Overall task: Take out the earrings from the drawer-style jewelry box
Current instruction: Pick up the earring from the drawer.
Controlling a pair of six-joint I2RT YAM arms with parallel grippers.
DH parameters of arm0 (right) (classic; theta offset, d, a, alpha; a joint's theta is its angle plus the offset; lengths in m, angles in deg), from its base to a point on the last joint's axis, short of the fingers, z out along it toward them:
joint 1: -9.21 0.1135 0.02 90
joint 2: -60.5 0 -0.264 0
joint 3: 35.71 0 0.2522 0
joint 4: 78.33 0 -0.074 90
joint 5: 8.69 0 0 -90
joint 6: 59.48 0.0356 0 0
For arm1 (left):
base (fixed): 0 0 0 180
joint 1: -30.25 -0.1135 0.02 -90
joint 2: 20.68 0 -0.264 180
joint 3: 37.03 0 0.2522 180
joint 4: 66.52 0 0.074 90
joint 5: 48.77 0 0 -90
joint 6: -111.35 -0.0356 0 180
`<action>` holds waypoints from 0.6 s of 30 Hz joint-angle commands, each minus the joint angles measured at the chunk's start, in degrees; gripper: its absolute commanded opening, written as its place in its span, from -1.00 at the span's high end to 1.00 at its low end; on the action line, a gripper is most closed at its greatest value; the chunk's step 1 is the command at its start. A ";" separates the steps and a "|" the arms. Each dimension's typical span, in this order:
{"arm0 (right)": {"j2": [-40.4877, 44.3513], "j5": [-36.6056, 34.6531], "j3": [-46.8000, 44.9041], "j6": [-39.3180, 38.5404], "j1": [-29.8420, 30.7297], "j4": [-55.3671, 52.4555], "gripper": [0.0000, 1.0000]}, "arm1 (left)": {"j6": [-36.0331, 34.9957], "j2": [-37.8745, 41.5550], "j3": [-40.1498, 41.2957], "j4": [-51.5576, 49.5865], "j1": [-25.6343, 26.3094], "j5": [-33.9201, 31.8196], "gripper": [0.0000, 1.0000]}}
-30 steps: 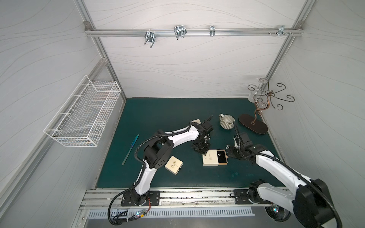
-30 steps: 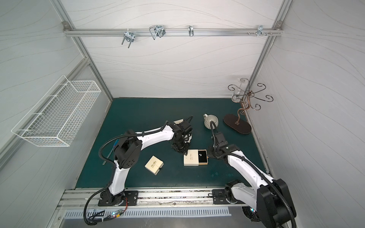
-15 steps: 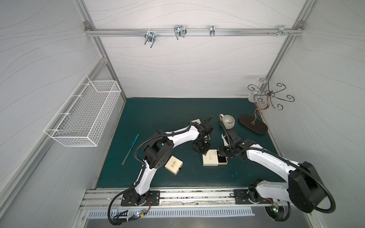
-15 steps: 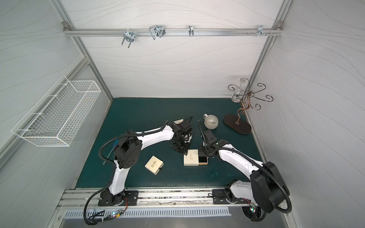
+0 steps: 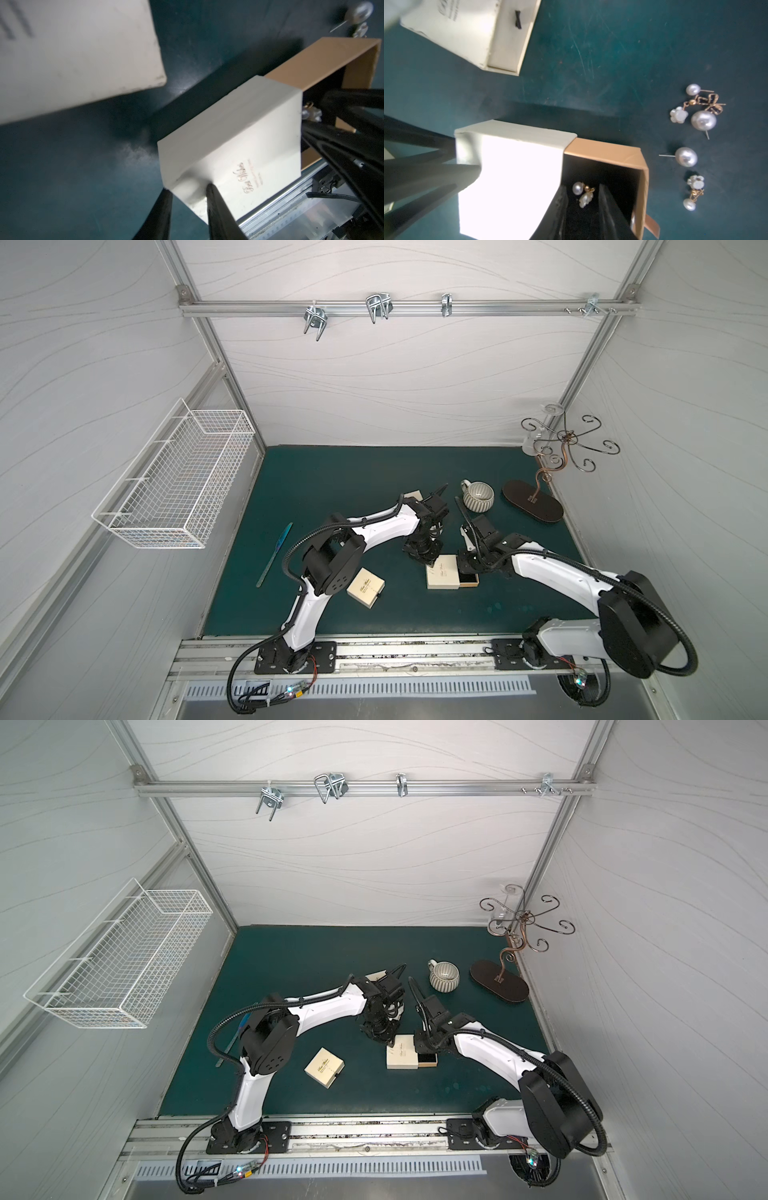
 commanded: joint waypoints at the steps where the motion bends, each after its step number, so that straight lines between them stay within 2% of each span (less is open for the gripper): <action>1: -1.24 -0.74 1.56 -0.75 0.59 -0.74 0.40 | -0.48 -4.52 1.75 2.53 -0.03 -7.53 0.38; 11: -4.81 -2.72 3.12 -1.26 1.42 0.05 0.39 | -0.48 -4.45 1.86 2.35 -0.06 -7.66 0.38; 18: -6.19 -2.48 3.28 -1.62 3.00 -0.60 0.47 | -0.46 -4.35 1.87 2.39 -0.05 -7.83 0.38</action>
